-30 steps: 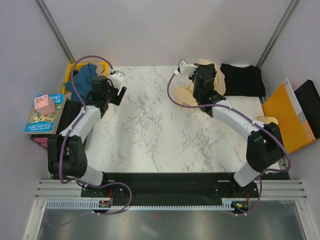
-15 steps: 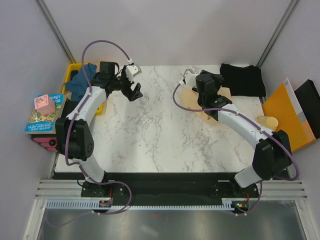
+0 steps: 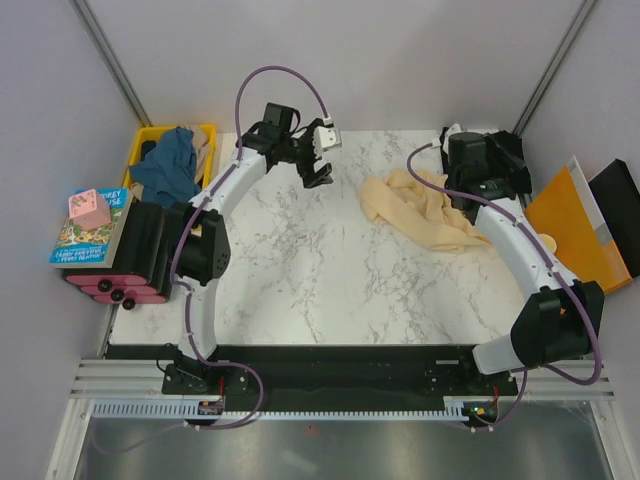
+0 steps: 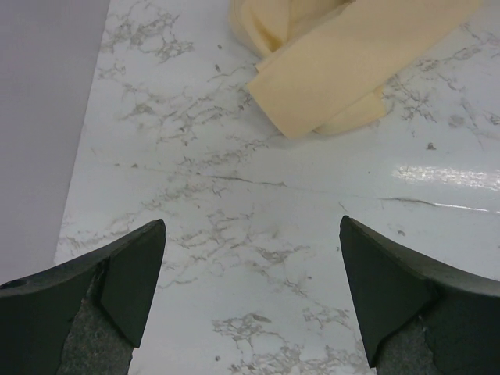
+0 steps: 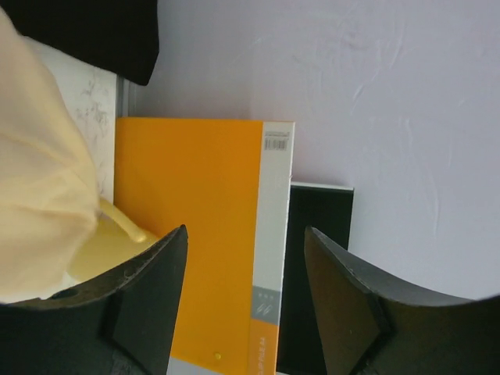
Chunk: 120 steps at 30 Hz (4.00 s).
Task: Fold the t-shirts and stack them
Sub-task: Flatten the tshirt out
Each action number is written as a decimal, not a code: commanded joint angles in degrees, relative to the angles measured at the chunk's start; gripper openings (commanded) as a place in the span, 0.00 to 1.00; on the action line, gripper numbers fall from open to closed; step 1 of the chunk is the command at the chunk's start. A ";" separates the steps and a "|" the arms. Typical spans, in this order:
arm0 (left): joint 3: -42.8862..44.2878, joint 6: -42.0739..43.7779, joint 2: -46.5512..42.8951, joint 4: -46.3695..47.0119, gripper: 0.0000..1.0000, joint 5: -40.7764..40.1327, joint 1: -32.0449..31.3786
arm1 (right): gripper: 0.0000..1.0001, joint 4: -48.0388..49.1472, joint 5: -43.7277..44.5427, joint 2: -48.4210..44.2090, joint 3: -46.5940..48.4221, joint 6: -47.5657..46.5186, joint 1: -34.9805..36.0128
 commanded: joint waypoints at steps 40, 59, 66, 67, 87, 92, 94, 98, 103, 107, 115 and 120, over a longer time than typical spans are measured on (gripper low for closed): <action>8.30 21.41 21.38 21.58 0.02 -16.07 -13.26 | 0.60 -20.74 -29.27 0.58 4.44 14.82 1.37; -13.77 32.74 -14.83 -18.82 0.02 -20.47 -1.66 | 0.62 -24.33 -38.92 9.37 9.53 16.23 1.37; -11.75 31.17 -12.30 -35.10 0.02 -19.33 -1.13 | 0.67 -33.81 -55.35 16.13 17.87 14.13 2.85; -10.44 31.16 -11.68 -38.25 0.02 -19.24 -1.22 | 0.68 -35.40 -58.07 16.75 20.41 13.43 3.30; -3.04 33.98 -8.33 -51.38 0.22 -22.32 -0.16 | 0.65 -23.83 -53.27 36.01 31.60 9.72 7.61; -3.57 33.10 -8.95 -51.29 0.21 -21.97 0.01 | 0.67 -19.77 -53.87 37.41 32.47 10.69 6.20; -3.57 33.01 -8.95 -51.29 0.21 -22.05 0.01 | 0.67 -19.94 -55.27 38.46 33.62 10.26 6.20; -3.57 32.83 -9.04 -51.29 0.21 -22.76 0.01 | 0.68 -23.53 -62.11 38.03 34.67 8.24 6.11; -3.40 32.66 -8.86 -51.03 0.21 -23.11 0.10 | 0.68 -26.18 -64.95 38.90 34.50 5.69 6.20; -2.87 32.31 -8.68 -50.94 0.21 -23.20 0.10 | 0.66 -27.50 -65.57 40.49 33.36 4.89 6.03; -2.96 32.48 -8.95 -50.94 0.21 -23.64 0.10 | 0.57 -27.59 -65.66 44.18 34.50 5.68 6.11; -3.05 32.57 -8.95 -50.94 0.21 -23.20 0.19 | 0.29 -27.59 -64.17 44.01 37.31 7.53 6.11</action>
